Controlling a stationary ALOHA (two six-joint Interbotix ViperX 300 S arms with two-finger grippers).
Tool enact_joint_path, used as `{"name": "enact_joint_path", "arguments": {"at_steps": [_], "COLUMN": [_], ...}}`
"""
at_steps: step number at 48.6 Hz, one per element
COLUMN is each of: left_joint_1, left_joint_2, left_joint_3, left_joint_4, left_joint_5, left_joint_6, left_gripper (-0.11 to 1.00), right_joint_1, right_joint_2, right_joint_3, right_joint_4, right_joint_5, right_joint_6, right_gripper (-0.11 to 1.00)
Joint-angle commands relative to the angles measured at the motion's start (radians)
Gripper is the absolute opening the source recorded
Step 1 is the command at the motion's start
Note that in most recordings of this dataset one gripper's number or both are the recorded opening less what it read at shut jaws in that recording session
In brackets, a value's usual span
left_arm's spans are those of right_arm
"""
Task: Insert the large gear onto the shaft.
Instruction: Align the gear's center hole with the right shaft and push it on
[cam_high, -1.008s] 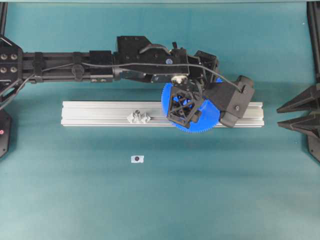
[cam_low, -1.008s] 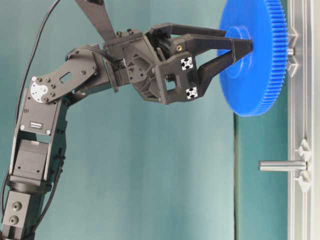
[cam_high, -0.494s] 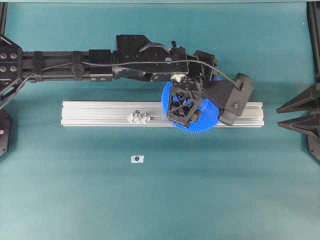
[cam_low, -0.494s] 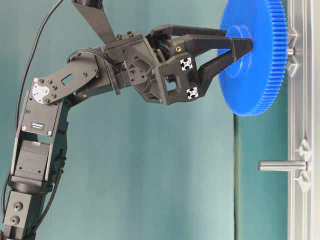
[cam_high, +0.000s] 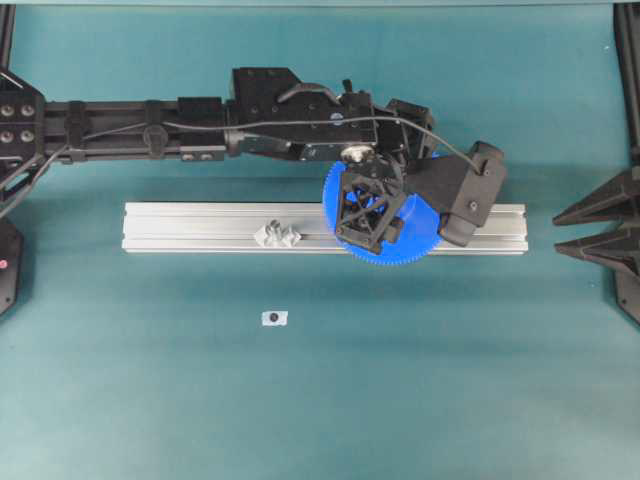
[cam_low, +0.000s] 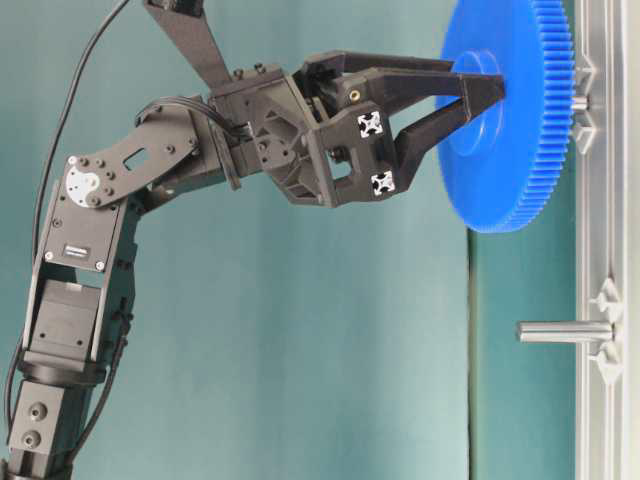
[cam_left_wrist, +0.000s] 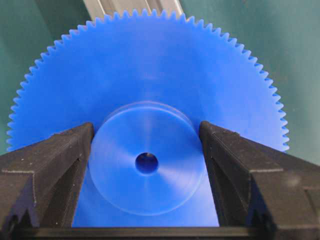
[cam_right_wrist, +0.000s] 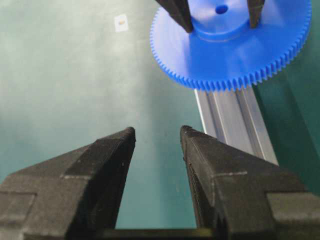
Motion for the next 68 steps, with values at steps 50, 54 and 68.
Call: {"name": "enact_joint_path", "arguments": {"at_steps": [50,54,68], "left_joint_1": [0.014,0.014,0.014], "left_joint_2": [-0.029,-0.032,-0.029], "left_joint_3": [-0.046,-0.049,-0.051], "left_joint_4": [0.005,0.003,0.003], "left_joint_5": [-0.003,0.006,0.011], "left_joint_6": [-0.103,-0.104,-0.114], "left_gripper": [0.90,0.91,0.91], "right_joint_1": [-0.005,-0.005,-0.005], "right_joint_2": [0.009,0.009,0.008], "right_joint_3": [-0.014,-0.014,-0.011], "right_joint_4": [-0.002,0.002,0.003], "right_joint_5": [-0.026,-0.026,-0.026], "right_joint_6": [0.008,0.009,0.043], "right_gripper": [0.51,0.51,0.51]}}
